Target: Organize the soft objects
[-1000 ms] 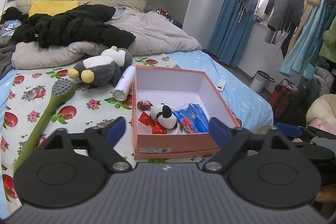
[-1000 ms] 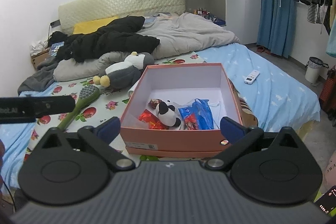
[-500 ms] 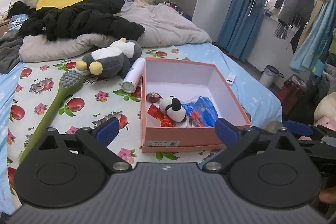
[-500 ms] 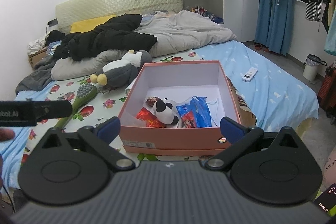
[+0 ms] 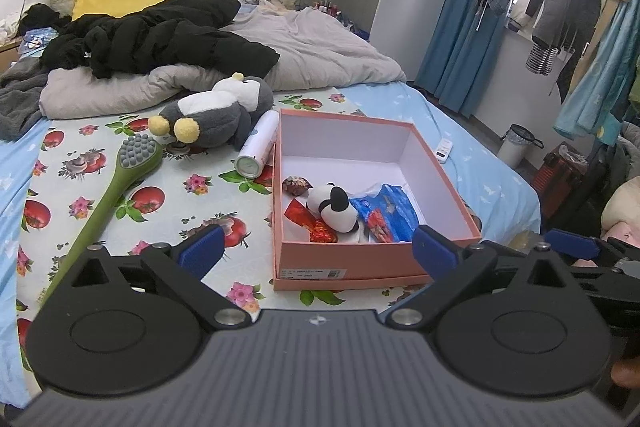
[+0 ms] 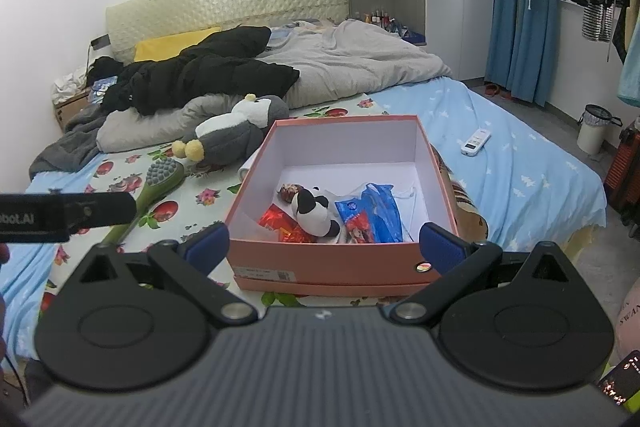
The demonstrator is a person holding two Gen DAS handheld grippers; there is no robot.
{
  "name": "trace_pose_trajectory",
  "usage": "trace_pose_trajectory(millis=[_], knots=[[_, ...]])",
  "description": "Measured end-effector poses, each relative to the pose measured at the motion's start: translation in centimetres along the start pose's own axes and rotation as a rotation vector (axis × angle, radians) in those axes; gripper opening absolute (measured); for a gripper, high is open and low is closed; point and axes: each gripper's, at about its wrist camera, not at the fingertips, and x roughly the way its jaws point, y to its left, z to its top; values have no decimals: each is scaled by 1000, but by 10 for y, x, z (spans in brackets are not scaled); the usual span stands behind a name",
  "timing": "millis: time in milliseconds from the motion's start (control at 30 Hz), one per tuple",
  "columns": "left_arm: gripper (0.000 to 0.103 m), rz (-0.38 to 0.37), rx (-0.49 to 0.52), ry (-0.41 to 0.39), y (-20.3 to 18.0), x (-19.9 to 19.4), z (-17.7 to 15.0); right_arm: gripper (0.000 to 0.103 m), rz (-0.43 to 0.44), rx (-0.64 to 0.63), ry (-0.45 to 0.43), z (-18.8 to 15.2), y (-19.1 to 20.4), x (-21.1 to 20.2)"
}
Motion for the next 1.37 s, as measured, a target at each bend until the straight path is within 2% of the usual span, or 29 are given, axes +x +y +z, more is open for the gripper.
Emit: trace_pose_trajectory(millis=[1367], knots=[[102, -11, 11, 0, -4, -2, 1, 103, -3, 10, -1, -1, -1, 0]])
